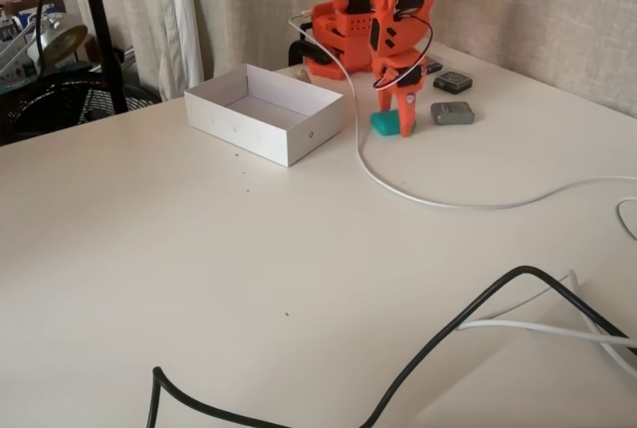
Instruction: Grasp the green cube and put it in the bin.
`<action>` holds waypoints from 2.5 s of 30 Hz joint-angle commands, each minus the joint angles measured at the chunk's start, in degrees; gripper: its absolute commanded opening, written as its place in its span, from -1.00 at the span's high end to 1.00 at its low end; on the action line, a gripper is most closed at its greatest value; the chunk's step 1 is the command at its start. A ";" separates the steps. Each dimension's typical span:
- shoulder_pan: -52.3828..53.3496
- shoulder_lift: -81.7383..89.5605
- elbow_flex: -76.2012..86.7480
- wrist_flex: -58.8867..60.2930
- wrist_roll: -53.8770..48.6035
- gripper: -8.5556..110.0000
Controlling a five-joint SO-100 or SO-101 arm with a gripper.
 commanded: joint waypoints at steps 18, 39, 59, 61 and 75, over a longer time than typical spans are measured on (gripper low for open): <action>-1.58 11.69 -5.89 -8.61 -0.44 1.00; 38.23 18.19 -4.04 -11.69 -22.68 1.00; 34.45 25.58 9.93 -21.71 -26.81 0.35; 28.56 29.18 10.11 -22.59 -23.99 0.39; -18.90 67.15 25.40 -34.10 -4.66 0.40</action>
